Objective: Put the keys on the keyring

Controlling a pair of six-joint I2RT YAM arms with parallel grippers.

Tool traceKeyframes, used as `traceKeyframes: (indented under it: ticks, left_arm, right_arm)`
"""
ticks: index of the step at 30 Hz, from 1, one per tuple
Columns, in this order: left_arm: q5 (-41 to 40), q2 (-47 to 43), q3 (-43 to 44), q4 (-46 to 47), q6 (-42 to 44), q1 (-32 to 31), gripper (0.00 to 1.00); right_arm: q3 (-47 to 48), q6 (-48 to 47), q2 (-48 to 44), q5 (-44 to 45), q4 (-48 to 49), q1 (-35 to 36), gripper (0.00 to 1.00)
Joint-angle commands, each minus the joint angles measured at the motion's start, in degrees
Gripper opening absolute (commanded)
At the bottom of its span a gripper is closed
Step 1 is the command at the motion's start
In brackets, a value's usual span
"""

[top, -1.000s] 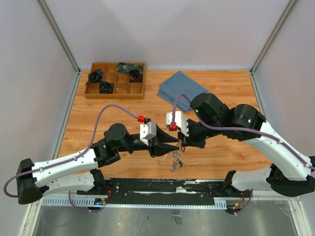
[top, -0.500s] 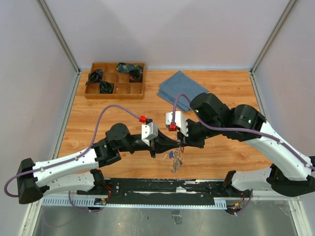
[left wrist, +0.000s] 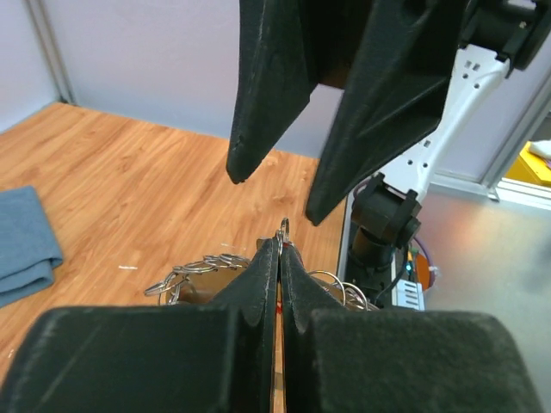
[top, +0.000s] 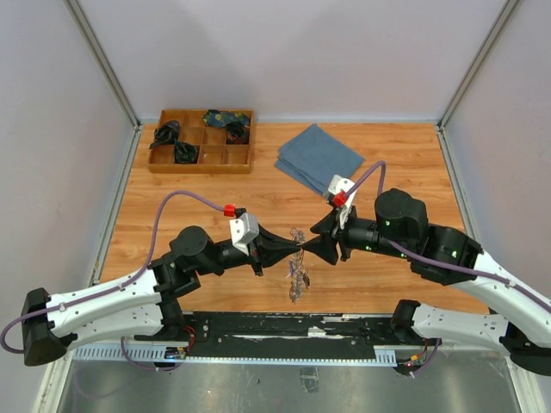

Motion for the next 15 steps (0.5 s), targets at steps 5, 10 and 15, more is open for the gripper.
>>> traceKeyframes:
  ticks: [5,10,15]
  left_arm:
    - [-6.6,-5.6,-2.2,6.6,-1.1,0.2,0.00]
    - [-7.5,-6.6,-2.6,7.2,-1.2,0.2,0.01]
    - [-7.6,-6.9,-2.5,7.8,-1.1,0.2,0.01]
  right_arm:
    - [-16.7,35.5,-9.3,13.6,31.4,1.3,0.48]
    - [-18.9,38.2,-11.2,14.4,33.8,1.3,0.48]
    - [-18.4,39.0,-10.7,12.8,33.0,1.2,0.46]
